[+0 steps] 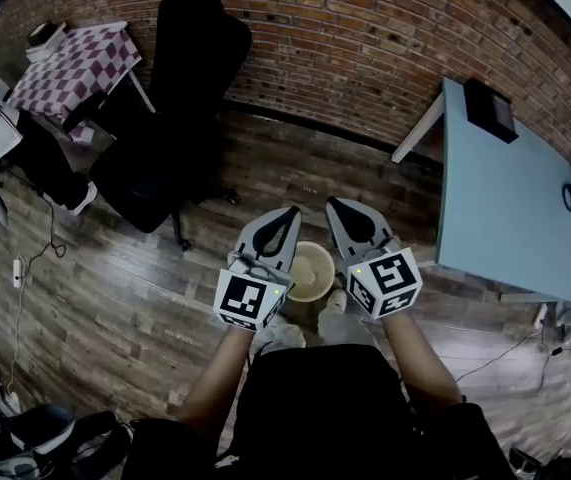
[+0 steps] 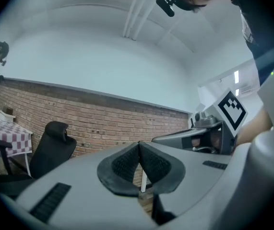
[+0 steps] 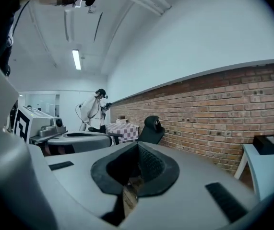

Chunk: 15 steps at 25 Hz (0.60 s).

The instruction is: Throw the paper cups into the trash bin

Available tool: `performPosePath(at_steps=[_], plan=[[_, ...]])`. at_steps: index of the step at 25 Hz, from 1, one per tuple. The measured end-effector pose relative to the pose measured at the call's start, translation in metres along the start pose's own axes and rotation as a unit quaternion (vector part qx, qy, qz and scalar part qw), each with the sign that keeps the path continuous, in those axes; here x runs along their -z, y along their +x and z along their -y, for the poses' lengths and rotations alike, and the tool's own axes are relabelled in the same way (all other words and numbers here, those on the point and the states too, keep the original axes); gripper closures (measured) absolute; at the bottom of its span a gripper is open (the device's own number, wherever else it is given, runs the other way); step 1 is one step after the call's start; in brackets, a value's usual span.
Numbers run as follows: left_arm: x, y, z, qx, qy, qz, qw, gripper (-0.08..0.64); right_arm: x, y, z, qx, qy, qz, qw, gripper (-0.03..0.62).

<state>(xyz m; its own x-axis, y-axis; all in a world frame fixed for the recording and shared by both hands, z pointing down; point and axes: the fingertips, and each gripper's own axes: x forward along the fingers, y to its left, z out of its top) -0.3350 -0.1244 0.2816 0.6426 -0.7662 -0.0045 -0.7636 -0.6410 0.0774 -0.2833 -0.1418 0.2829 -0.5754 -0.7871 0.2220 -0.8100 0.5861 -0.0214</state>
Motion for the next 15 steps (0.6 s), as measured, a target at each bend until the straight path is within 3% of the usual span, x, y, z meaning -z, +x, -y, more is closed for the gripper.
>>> performPosePath(at_steps=[5,15], plan=[[0.000,0.001,0.000,-0.002,-0.013,0.005,0.9999,0.551,0.008,0.004,0.003,0.000,0.029,-0.013,0.999,0.590],[0.003,-0.007,-0.005,-0.022,-0.021,0.003,0.9995,0.551,0.009,0.003,0.006,-0.008,0.041,-0.009,0.999,0.590]])
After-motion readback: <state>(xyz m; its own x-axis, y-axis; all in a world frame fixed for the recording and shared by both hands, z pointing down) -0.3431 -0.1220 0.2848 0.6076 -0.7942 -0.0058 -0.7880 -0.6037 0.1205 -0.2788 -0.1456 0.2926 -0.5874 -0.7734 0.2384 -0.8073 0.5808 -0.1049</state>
